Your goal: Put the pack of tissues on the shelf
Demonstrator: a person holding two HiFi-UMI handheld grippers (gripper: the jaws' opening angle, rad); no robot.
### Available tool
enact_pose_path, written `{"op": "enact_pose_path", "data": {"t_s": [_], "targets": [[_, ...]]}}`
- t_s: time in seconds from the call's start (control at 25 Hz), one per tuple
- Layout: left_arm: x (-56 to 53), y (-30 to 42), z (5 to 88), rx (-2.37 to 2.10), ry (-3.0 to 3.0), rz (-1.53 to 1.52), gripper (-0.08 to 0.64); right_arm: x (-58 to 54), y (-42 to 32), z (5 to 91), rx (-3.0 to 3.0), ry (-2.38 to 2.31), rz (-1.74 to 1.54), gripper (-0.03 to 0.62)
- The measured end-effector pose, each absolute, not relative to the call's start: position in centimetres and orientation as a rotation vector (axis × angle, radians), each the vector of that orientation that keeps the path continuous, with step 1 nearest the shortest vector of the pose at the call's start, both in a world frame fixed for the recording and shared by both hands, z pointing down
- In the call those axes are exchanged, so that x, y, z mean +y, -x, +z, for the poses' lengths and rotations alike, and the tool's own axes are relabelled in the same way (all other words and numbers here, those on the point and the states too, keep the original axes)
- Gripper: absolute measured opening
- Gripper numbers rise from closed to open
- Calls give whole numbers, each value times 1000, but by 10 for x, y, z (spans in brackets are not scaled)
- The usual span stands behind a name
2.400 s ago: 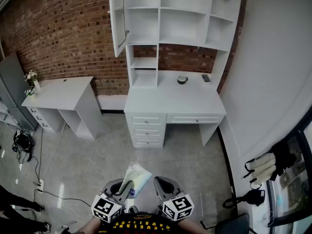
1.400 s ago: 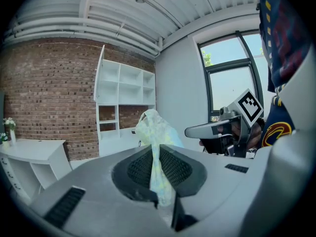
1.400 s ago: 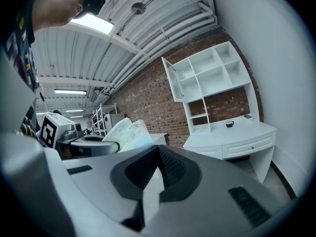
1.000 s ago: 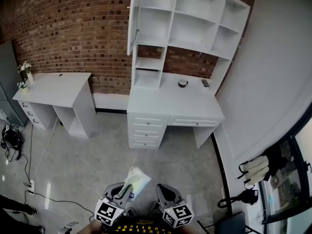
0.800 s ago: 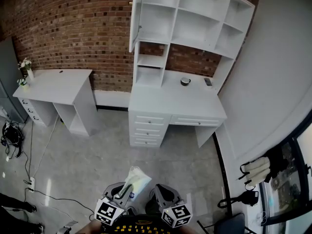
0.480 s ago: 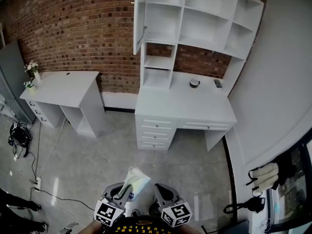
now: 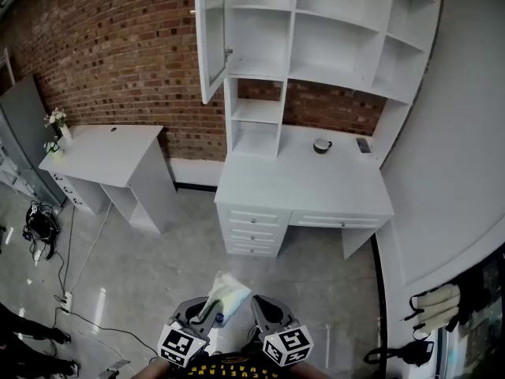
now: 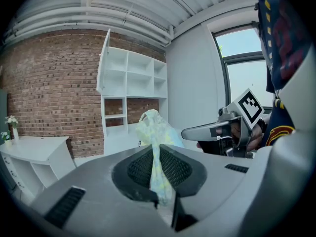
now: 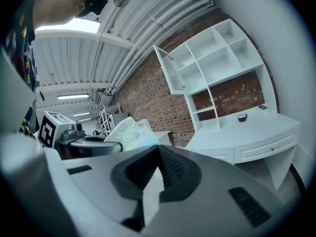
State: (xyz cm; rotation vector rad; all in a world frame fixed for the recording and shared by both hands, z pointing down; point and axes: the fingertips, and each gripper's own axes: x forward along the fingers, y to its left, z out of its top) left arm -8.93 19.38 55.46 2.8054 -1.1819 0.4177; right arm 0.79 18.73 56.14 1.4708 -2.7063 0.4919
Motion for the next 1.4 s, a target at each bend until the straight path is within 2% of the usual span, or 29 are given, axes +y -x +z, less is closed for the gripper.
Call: {"op": "enact_pose_path", "data": {"t_s": [0.24,0.84,1.4], "targets": [[160,42,539,-1200,-2826,436,31,151,-58,553,-2734,-1504,515,-5],[115,-32,508,-1124,-2939,562,31,106,-125,534,-2802,-1609,541,-5],[35,-46,532,-968,-2930,483,31,45,-148,545,-2646,-1764,561,-5]]}}
